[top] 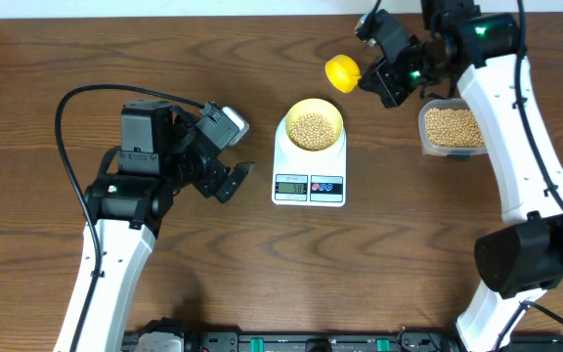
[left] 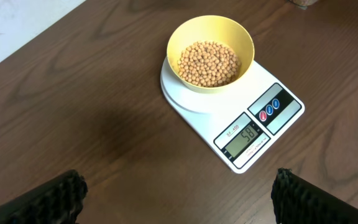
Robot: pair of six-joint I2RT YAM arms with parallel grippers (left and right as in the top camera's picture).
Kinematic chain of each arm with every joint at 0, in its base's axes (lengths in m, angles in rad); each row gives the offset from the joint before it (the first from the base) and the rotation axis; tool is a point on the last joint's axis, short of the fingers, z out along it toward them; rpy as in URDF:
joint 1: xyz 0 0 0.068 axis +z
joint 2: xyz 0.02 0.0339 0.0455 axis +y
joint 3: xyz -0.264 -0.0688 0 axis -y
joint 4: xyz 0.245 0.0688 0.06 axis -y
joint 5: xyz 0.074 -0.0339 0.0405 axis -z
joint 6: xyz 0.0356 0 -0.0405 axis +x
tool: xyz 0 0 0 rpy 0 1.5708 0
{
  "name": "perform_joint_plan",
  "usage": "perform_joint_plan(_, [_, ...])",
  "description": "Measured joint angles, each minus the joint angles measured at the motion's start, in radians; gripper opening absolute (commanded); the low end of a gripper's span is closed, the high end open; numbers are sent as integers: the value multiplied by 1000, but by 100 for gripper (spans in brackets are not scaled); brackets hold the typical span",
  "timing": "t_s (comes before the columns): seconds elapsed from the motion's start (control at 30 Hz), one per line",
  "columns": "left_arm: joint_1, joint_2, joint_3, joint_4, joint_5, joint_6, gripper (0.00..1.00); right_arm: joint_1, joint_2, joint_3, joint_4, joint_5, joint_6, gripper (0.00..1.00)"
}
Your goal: Scoop item into bowl and weigh 50g on scale
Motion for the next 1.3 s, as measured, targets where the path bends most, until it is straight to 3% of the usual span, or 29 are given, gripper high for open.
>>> perform_joint_plan(0.4, [0, 0, 0, 0, 0, 0, 97, 87, 24, 0, 89, 78, -99, 1])
perform_joint_plan(1.3, [0, 0, 0, 0, 0, 0, 97, 113, 85, -35, 83, 99, -79, 1])
